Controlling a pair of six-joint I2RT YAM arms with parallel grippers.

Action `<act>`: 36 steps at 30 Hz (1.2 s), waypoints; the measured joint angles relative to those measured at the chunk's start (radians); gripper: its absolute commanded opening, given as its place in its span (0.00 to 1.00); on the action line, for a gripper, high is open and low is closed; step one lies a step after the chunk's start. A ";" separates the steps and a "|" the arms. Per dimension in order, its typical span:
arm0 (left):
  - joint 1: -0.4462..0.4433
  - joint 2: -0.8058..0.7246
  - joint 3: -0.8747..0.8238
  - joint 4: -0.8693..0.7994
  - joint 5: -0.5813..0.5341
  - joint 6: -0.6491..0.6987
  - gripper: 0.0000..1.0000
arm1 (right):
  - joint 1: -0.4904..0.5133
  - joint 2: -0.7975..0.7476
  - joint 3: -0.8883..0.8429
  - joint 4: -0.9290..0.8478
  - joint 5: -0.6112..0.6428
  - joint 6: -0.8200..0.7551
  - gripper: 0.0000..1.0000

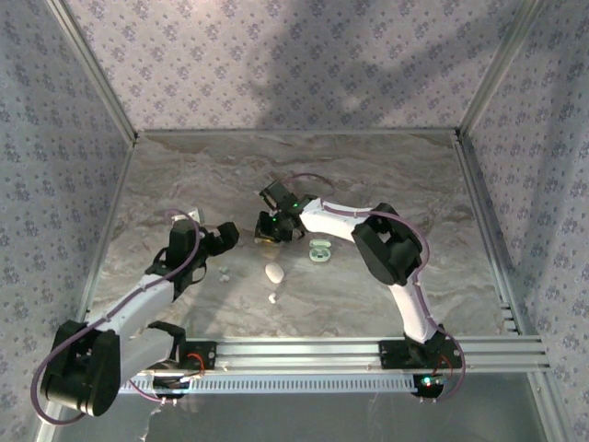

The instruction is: Insert the wireless bluetooth earbuds into the charging case

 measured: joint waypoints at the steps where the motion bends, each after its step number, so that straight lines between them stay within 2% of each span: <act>1: -0.006 0.013 0.004 0.005 0.006 0.000 1.00 | 0.000 -0.012 -0.004 -0.006 0.009 -0.008 0.17; 12: -0.082 0.087 0.057 0.040 0.053 0.034 1.00 | 0.007 -0.161 -0.064 -0.168 0.199 -0.111 0.17; 21: -0.096 0.131 0.058 0.100 0.123 0.034 1.00 | 0.040 -0.301 -0.096 -0.362 0.395 -0.185 0.18; 36: -0.152 0.158 0.065 0.149 0.172 0.059 1.00 | 0.091 -0.393 -0.129 -0.632 0.658 -0.213 0.19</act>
